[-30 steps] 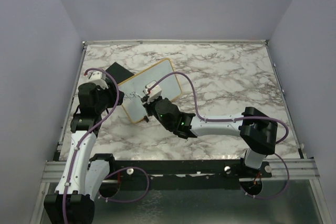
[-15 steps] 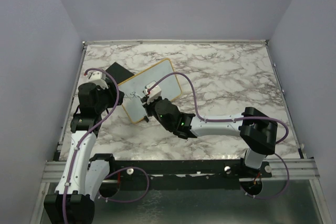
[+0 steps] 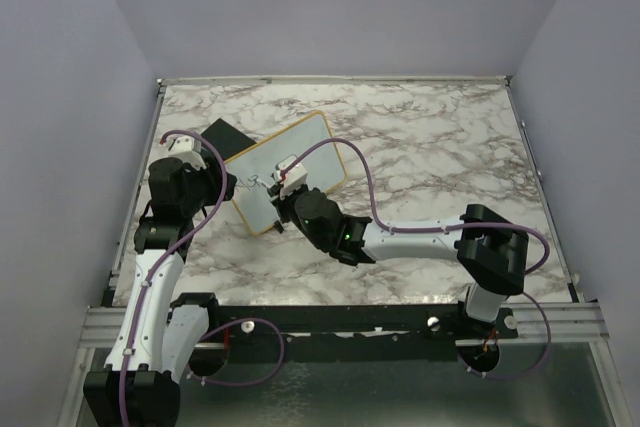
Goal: Write a sentence on the whiteboard
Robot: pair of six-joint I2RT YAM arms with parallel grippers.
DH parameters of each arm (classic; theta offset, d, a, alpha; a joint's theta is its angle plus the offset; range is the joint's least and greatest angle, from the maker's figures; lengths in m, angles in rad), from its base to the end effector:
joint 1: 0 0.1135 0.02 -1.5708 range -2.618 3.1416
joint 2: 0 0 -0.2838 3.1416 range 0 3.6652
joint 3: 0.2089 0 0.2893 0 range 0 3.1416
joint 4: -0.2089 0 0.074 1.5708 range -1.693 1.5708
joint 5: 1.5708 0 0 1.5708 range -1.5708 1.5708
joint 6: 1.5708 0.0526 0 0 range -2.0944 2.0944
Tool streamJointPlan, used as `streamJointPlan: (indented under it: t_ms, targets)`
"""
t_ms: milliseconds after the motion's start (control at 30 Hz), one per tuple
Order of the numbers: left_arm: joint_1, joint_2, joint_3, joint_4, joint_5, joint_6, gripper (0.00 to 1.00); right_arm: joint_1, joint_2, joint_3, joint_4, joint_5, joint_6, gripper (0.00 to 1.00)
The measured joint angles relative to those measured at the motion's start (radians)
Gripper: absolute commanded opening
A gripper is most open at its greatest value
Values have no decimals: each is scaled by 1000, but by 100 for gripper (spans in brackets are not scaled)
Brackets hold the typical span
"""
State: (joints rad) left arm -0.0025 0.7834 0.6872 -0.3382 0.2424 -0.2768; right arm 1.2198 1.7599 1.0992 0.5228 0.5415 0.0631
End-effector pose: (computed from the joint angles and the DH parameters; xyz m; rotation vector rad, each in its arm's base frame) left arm 0.2198 -0.0132 0.2937 -0.1200 2.0130 -0.4212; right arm 0.1807 0.4147 0.2496 -0.5734 1.6149 0.4975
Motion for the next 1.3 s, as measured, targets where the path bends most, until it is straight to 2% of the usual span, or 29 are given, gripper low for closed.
streamJointPlan:
  t_ms: [600,933,1300]
  targets:
    - [0,0,0,0,0,0,49,6,-9,-21,0,0,-1,0]
    - [0,0,0,0,0,0,49,19,-151,-101,11,2,1,0]
    - [0,-7,-3,0,0,0,49,5,-121,-100,14,4,15,0]
